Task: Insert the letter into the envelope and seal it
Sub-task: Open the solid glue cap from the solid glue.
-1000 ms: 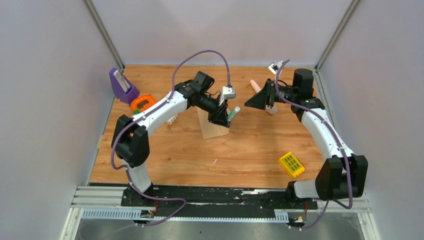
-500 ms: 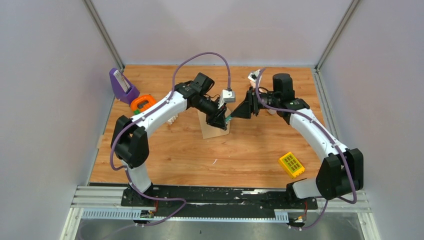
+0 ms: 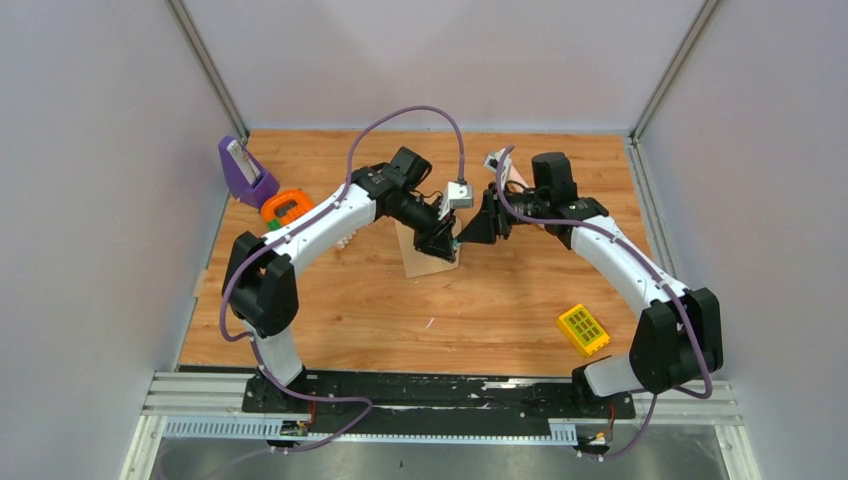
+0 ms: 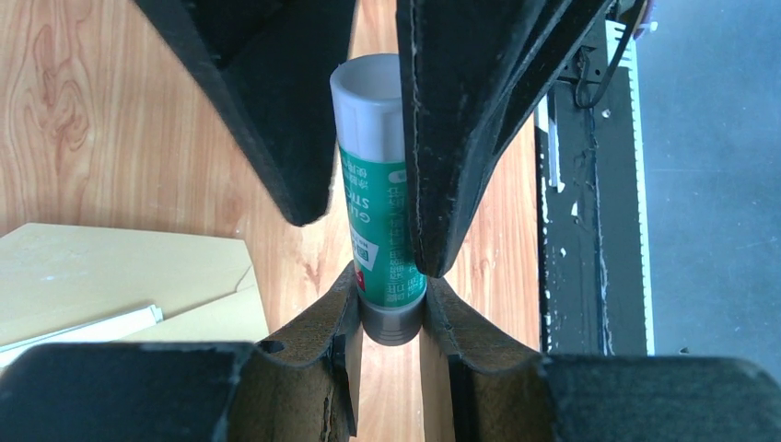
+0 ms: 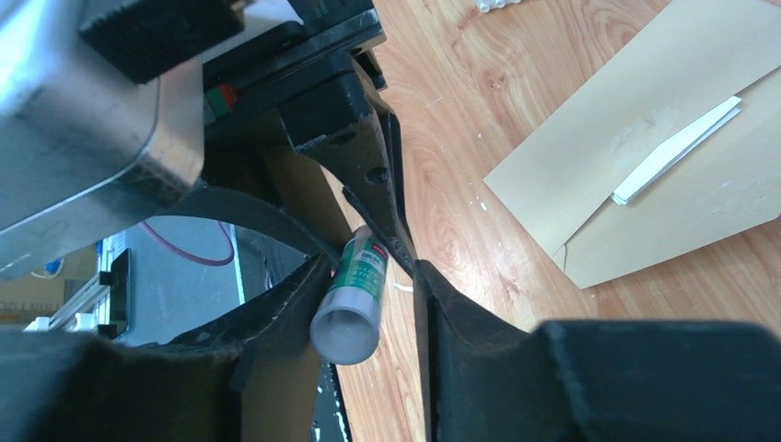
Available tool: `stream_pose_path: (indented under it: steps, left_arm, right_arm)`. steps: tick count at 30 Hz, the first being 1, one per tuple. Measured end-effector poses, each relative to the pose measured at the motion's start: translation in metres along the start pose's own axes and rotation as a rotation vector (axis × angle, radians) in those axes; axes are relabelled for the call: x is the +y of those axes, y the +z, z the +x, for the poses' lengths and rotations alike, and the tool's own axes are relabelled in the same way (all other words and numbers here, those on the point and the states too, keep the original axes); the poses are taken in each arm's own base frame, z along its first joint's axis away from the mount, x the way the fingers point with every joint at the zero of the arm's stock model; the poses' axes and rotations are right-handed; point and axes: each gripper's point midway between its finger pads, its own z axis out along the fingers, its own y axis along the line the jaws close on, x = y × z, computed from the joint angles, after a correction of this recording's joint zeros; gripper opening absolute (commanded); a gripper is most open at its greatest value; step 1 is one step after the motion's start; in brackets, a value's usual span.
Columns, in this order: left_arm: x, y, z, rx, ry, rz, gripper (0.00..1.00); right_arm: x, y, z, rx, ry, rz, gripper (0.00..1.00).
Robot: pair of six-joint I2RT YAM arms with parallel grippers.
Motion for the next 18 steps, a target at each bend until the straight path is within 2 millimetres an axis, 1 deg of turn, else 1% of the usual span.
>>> stream_pose_path:
  steps: [3, 4, 5, 7, 8, 9, 10, 12, 16, 18]
  left_arm:
    - [0.002, -0.001, 0.001, 0.005, 0.001, -0.011, 0.09]
    - [0.002, -0.001, 0.001, 0.008, 0.0, -0.014, 0.09]
    - [0.002, -0.001, 0.002, 0.009, -0.002, -0.013, 0.1]
    - [0.003, -0.001, 0.002, 0.01, -0.001, -0.016, 0.22]
    - [0.003, -0.001, 0.002, 0.01, -0.001, -0.016, 0.41]
    - [0.003, -0.001, 0.002, 0.01, -0.002, -0.016, 0.49]
    - [0.003, -0.001, 0.002, 0.01, 0.001, -0.016, 0.66]
    - [0.003, -0.001, 0.001, 0.008, 0.014, -0.017, 0.82]
    - [-0.001, -0.005, 0.001, 0.001, 0.034, -0.025, 0.98]
    - [-0.003, -0.013, -0.001, -0.014, 0.041, -0.042, 1.0]
  right_arm:
    - [0.001, -0.001, 0.001, 0.005, -0.002, -0.003, 0.22]
    - [0.002, -0.001, 0.002, 0.007, -0.005, -0.005, 0.18]
    - [0.001, 0.0, 0.002, 0.007, -0.014, -0.004, 0.11]
    - [0.001, -0.001, 0.002, 0.008, -0.023, -0.006, 0.0]
    - [0.001, -0.001, 0.002, 0.008, -0.028, -0.007, 0.0]
    - [0.001, 0.0, 0.002, 0.008, -0.03, -0.009, 0.0]
    - [0.002, -0.001, 0.002, 0.008, -0.032, -0.01, 0.0]
    - [0.002, -0.001, 0.003, 0.01, -0.032, -0.01, 0.0]
    - [0.001, -0.003, 0.004, 0.014, -0.021, -0.004, 0.0]
    - [-0.001, -0.009, 0.002, 0.002, -0.007, 0.007, 0.0]
